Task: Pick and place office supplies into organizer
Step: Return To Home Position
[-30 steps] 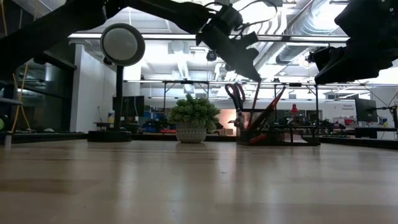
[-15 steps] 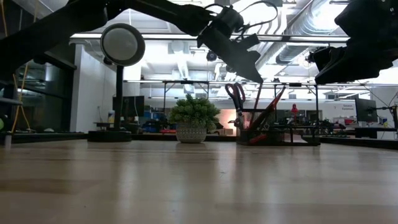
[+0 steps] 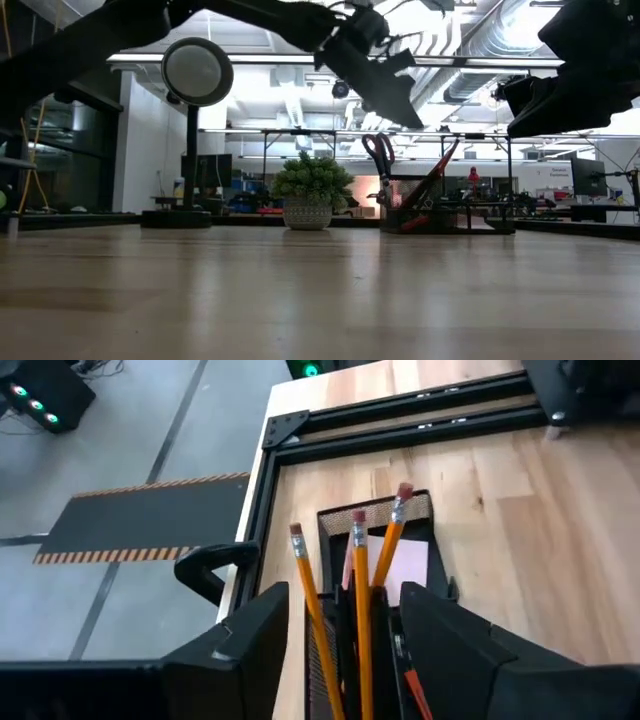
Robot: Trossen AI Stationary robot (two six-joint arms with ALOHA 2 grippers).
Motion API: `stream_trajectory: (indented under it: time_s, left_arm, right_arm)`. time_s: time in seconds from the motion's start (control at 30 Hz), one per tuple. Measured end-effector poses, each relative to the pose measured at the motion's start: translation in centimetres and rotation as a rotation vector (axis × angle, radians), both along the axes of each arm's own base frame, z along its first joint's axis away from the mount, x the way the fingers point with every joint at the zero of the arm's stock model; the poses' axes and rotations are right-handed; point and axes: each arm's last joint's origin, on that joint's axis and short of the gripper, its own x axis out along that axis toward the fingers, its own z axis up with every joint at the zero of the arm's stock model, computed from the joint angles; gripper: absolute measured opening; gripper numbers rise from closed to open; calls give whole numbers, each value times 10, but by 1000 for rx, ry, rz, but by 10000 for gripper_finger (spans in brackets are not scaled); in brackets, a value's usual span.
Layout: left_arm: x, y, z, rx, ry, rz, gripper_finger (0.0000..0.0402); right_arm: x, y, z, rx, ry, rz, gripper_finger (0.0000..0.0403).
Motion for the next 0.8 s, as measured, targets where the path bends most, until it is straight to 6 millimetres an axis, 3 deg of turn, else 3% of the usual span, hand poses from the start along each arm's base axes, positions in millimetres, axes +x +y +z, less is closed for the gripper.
stream_trajectory:
  time_s: [0.2, 0.43, 0.63, 0.8]
  left_arm:
    - [-6, -33, 21, 12, 91, -71, 144]
    - [7, -108, 36, 33, 137, -195, 19]
    - [16, -167, 32, 105, 215, -254, 22]
    - [16, -180, -1, 125, 316, -226, 3]
  right_arm:
    - [0, 0, 0, -20, 3, 1, 0]
    - [0, 0, 0, -19, 3, -3, 0]
    - [-1, -1, -2, -16, 18, -15, 0]
    - [-3, -3, -5, -37, 47, -56, 0]
